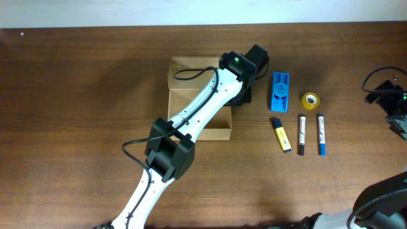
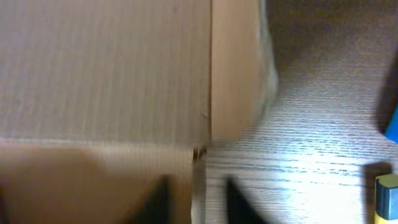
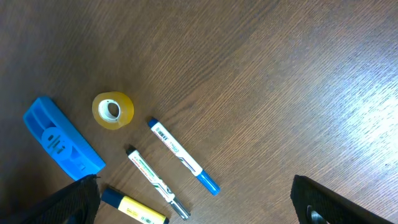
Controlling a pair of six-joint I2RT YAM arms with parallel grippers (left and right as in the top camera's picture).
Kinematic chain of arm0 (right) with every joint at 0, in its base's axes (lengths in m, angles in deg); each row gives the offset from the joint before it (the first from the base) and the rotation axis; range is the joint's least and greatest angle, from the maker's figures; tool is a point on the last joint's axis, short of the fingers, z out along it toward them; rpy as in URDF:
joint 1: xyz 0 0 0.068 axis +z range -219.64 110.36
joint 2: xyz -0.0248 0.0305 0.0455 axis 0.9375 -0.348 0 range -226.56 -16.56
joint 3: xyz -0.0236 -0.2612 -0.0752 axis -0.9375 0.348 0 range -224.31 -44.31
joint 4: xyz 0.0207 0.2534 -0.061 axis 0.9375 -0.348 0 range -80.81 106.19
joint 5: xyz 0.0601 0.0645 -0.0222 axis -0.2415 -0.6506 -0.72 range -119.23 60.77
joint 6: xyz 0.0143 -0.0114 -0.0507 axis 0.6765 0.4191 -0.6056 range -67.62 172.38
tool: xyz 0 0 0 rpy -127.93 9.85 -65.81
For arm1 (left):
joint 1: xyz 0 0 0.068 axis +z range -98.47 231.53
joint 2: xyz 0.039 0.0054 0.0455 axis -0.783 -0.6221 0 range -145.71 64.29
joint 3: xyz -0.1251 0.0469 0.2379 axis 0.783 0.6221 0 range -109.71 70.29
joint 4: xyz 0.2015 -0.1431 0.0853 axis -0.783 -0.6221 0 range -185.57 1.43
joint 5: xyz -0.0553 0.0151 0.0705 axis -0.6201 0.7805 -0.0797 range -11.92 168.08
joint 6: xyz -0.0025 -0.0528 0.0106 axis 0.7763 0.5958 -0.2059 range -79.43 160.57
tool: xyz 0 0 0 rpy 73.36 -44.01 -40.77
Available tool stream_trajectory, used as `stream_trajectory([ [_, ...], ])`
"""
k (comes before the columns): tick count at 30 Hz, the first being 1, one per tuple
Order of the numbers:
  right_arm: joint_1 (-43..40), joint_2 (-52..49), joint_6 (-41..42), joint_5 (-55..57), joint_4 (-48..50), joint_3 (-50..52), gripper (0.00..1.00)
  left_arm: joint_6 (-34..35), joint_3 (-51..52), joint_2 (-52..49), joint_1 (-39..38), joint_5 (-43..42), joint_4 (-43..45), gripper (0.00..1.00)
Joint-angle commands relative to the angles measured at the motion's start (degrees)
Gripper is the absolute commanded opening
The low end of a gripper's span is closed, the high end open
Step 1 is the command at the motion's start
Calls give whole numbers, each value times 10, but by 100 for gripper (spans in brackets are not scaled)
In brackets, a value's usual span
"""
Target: Pack container
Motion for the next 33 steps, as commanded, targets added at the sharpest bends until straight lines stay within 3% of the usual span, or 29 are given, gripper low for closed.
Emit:
stream_trajectory([
  [1,4,0,-1,7,0,-9,99,-13,-10,-2,6,9,0,49],
  [3,4,0,-1,7,0,-9,99,-31,-25,-2,6,13,-6,61],
  [16,4,0,0,7,16,-9,99,-100,-327,-2,16,134,-166,74],
  [21,16,0,-31,-31,12,-9,99,-155,-373,15,56,174,-177,84],
  [25,71,0,-42,-32,13,-9,95,-168,-373,40,118,174,-177,87],
  [30,187,0,-37,9,35,-9,91,-178,-373,52,219,158,-177,100],
  [33,253,-3,-12,47,61,-9,90,-178,-368,52,276,117,-177,100],
])
